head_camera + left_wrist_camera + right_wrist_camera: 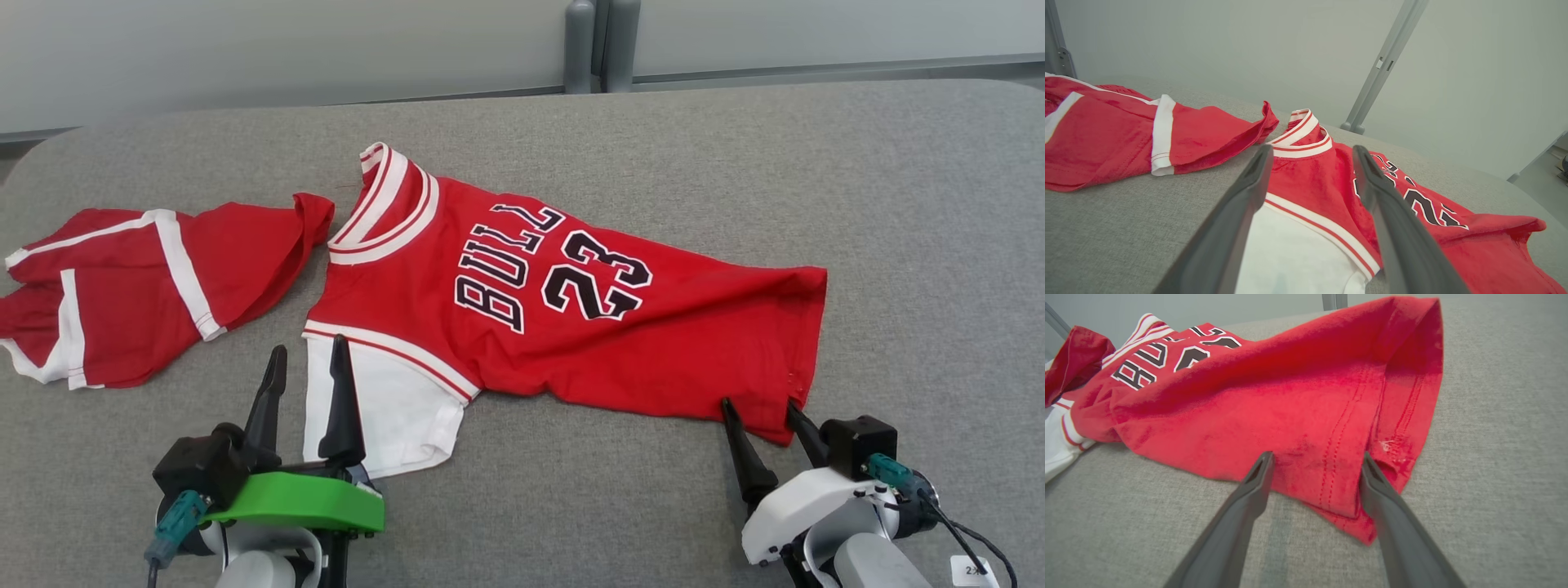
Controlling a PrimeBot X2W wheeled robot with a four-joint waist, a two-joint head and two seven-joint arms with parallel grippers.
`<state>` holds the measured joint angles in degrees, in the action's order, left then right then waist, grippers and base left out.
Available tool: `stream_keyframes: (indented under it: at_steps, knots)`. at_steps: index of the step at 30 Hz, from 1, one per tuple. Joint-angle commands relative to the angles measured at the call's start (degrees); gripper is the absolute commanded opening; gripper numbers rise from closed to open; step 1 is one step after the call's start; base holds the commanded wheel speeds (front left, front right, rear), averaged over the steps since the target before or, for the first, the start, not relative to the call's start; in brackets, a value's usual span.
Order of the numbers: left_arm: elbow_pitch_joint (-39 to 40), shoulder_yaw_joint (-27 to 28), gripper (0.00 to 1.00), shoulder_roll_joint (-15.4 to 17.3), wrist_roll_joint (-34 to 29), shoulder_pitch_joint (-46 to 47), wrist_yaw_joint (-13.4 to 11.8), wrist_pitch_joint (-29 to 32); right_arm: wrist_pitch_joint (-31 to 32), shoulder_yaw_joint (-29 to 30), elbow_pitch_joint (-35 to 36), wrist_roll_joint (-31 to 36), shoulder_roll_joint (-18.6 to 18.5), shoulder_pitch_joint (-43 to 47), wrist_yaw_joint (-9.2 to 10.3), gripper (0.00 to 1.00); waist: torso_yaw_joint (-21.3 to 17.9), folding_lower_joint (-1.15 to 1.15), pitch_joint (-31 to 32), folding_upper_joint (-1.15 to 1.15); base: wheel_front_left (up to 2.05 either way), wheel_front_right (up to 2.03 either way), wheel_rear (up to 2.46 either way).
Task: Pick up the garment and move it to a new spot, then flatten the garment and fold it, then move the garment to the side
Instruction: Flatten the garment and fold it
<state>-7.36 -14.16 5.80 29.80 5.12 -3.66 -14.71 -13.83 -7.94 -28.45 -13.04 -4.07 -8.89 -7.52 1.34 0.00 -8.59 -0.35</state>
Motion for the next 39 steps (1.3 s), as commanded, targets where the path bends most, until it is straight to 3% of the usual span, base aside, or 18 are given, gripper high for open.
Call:
stream_keyframes:
  at_steps: [1, 2, 3, 4, 5, 6, 15, 23, 31, 32, 33, 34, 39]
  knots:
    - [0.5, 0.1, 1.00, 0.3, 0.4, -0.8, -0.5, 0.0, -0.4, -0.2, -0.8, -0.5, -0.2, -1.2, 0.06, 1.00, 0.4, 0.00, -0.2, 0.35, 0.00, 0.00, 0.00]
    - [0.6, 0.1, 1.00, 0.4, 0.4, -0.9, -0.5, 0.1, -0.5, -0.4, -1.5, -0.7, -0.3, -1.6, 0.06, 0.91, 0.6, 0.00, -0.3, 0.35, 0.00, 0.00, 0.00]
    - [0.7, 0.0, 1.00, 0.4, 0.4, -0.9, -0.6, 0.2, -0.6, -0.6, -2.0, -0.8, -0.5, -2.0, 0.06, 0.57, 0.8, 0.00, -0.4, 0.35, 0.00, 0.00, 0.00]
    - [0.8, 0.0, 1.00, 0.5, 0.4, -1.0, -0.7, 0.2, -0.7, -0.7, -2.4, -0.9, -0.6, -2.4, 0.06, 0.39, 0.9, 0.00, -0.5, 0.35, 0.00, 0.00, 0.00]
    - [0.8, 0.0, 1.00, 0.5, 0.4, -1.0, -0.7, 0.2, -0.7, -0.7, -2.4, -0.9, -0.6, -2.4, 0.06, 0.39, 0.9, 0.00, -0.5, 0.35, 0.00, 0.00, 0.00]
    - [1.0, 0.1, 1.00, 0.5, 0.4, -1.0, -0.9, 0.2, -0.9, -1.1, -3.1, -1.3, -0.8, -3.1, 0.06, 0.00, 0.9, 0.00, -0.6, 0.35, 0.00, 0.00, 0.00]
    - [1.0, -0.3, 1.00, 0.2, 0.5, -1.0, -1.2, 0.2, -1.2, -0.4, -0.8, -3.0, -3.6, -0.5, 0.06, 0.00, -0.8, 0.00, -0.8, 0.35, 0.00, 0.00, 0.00]
    - [0.7, -0.8, 1.00, 0.1, 0.8, -0.7, -1.3, 0.2, 2.4, 5.1, 4.7, -3.4, -7.9, 3.8, 0.07, 0.00, -3.6, 0.00, -1.0, 0.35, 0.00, 0.00, 0.00]
    - [0.3, -1.6, 1.00, 0.0, 0.9, 0.3, -1.2, 0.4, 5.7, 7.5, 4.6, -4.0, -8.8, 4.5, 0.07, 0.00, -4.3, 0.00, -1.3, 0.35, 0.00, 0.00, 0.00]
    - [0.1, -1.7, 1.00, 0.0, 0.9, 0.1, -1.2, 0.4, 5.0, 7.4, 4.0, -3.9, -8.5, 3.9, 0.07, 0.43, -4.4, 0.00, -1.1, 0.35, 0.00, 0.00, 0.00]
    - [0.1, -1.8, 1.00, 0.1, 0.9, -0.1, -1.2, 0.5, 4.7, 7.3, 3.9, -3.9, -8.2, 3.8, 0.07, 0.95, -4.5, 0.00, -1.0, 0.35, 0.00, 0.00, 0.00]
    - [0.0, -1.8, 1.00, 0.0, 0.9, -0.3, -1.3, 0.5, 4.3, 7.5, 3.8, -4.1, -8.0, 3.7, 0.07, 1.00, -4.6, 0.00, -1.0, 0.35, 0.00, 0.00, 0.00]
    - [0.0, -2.2, 1.00, -0.1, 1.2, -1.1, -1.4, 0.5, 3.2, 8.2, 3.1, -4.1, -8.3, 4.5, 0.07, 1.00, -5.3, 0.00, -0.7, 0.35, 0.00, 0.00, 0.00]
